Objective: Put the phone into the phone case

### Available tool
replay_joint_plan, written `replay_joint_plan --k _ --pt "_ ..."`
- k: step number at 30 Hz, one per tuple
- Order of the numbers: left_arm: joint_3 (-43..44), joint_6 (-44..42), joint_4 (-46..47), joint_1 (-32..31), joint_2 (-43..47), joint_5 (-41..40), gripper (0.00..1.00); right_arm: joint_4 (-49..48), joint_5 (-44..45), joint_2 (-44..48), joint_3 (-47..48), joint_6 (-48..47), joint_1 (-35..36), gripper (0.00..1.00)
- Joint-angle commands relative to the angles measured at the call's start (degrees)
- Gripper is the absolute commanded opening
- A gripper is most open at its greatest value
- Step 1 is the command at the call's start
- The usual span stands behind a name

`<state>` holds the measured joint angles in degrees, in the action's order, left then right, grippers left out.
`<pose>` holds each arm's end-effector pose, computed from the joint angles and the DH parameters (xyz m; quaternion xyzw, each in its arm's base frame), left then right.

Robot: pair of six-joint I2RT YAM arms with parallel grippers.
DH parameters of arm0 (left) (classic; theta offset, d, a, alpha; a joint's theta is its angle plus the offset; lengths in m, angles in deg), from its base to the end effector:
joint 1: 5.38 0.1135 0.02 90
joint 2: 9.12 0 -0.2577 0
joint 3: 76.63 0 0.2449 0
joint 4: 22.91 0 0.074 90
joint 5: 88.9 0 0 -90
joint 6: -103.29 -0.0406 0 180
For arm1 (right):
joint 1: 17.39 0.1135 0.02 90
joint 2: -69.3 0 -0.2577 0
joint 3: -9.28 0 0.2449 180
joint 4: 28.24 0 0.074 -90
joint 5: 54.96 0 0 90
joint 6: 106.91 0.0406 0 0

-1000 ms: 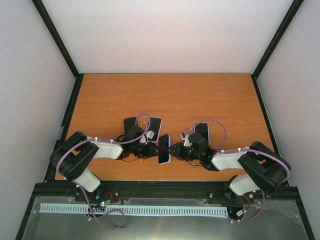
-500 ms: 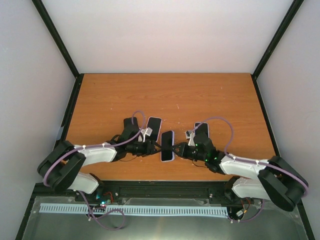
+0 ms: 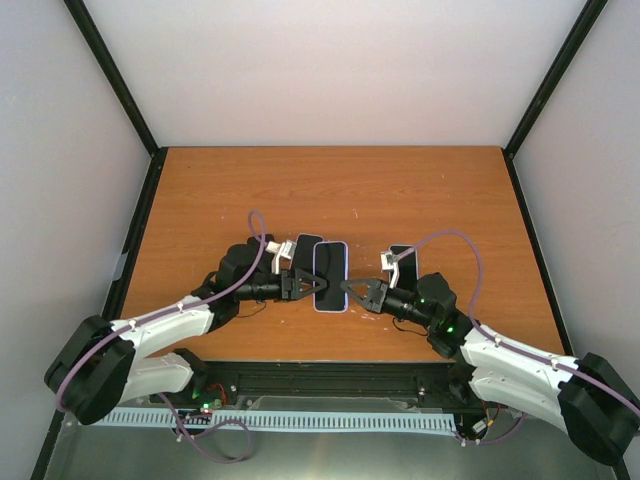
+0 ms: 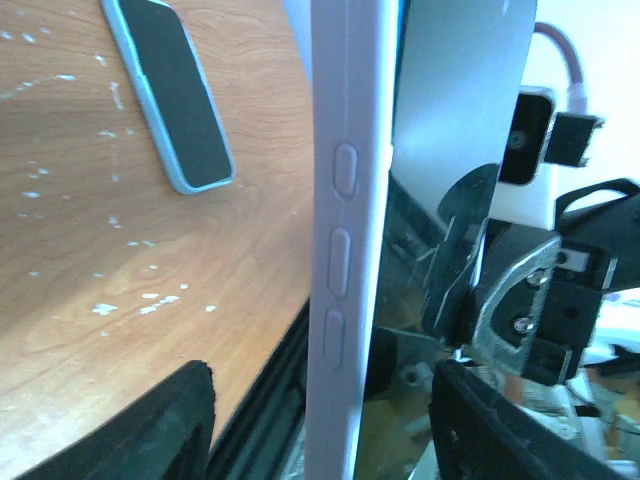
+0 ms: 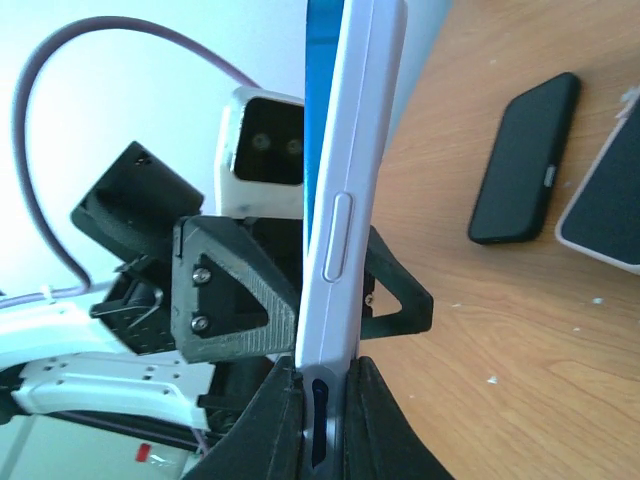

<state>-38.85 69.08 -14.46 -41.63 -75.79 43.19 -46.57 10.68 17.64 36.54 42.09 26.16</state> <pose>0.1693 -0.1579 0.1954 0.0718 0.7902 -0.5879 0.1574 0.1287 0.1455 0.2027 -0.0421 0.7392 0.6081 0.2865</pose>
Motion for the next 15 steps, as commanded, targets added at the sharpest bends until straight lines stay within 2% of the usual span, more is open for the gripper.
replay_joint_plan --k 1,5,8,11,15 --pt "-1.2 2.9 9.3 0.3 1.0 4.8 0.53 -11.9 -3.7 0.8 -1.4 2.8 0.3 0.03" --pt "-2.4 5.3 14.7 0.3 1.1 6.3 0.29 -11.8 -4.3 -0.1 -1.6 3.0 0.3 0.04" --pt "-2.9 5.7 17.0 0.3 1.3 7.2 0.15 -10.6 -3.9 0.1 -2.2 3.1 0.3 0.09" --pt "-3.4 5.6 18.9 0.3 1.3 7.8 0.08 -7.4 -3.4 0.9 -1.9 2.1 0.3 0.23" --pt "-3.5 5.2 20.6 0.3 1.4 7.8 0.02 -5.8 -4.5 2.0 -2.6 1.6 0.3 0.30"
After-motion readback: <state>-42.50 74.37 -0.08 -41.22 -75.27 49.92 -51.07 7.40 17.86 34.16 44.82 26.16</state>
